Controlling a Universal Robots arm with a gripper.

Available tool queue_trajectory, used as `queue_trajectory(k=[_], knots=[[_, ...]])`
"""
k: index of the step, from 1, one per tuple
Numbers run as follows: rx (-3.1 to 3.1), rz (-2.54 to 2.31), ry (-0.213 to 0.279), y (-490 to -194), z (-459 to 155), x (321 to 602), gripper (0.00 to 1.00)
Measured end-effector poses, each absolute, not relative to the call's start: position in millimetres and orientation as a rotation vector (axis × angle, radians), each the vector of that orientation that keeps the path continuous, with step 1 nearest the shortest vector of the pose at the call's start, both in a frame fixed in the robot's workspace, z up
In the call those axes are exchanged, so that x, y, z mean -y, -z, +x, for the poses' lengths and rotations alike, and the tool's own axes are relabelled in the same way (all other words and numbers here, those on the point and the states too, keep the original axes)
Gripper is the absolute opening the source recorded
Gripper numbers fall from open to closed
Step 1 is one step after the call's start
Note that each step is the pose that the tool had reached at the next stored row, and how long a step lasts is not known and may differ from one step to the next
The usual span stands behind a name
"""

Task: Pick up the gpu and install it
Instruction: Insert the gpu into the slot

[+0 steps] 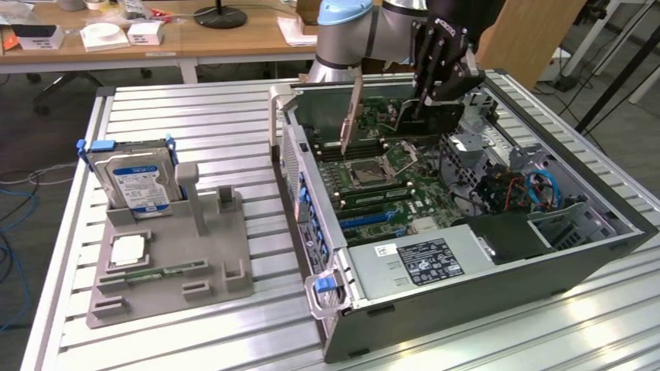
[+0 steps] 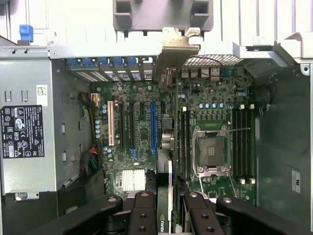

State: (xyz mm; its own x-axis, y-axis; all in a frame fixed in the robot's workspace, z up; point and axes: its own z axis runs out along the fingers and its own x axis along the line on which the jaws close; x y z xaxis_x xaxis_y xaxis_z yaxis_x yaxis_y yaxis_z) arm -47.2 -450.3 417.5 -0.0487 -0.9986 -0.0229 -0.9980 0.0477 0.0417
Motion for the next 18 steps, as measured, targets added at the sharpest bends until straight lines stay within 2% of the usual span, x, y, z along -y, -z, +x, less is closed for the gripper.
queue_trajectory(k=[18], knots=[[2.275,2.169,0.051,-407.0,-47.2,450.3,0.26]])
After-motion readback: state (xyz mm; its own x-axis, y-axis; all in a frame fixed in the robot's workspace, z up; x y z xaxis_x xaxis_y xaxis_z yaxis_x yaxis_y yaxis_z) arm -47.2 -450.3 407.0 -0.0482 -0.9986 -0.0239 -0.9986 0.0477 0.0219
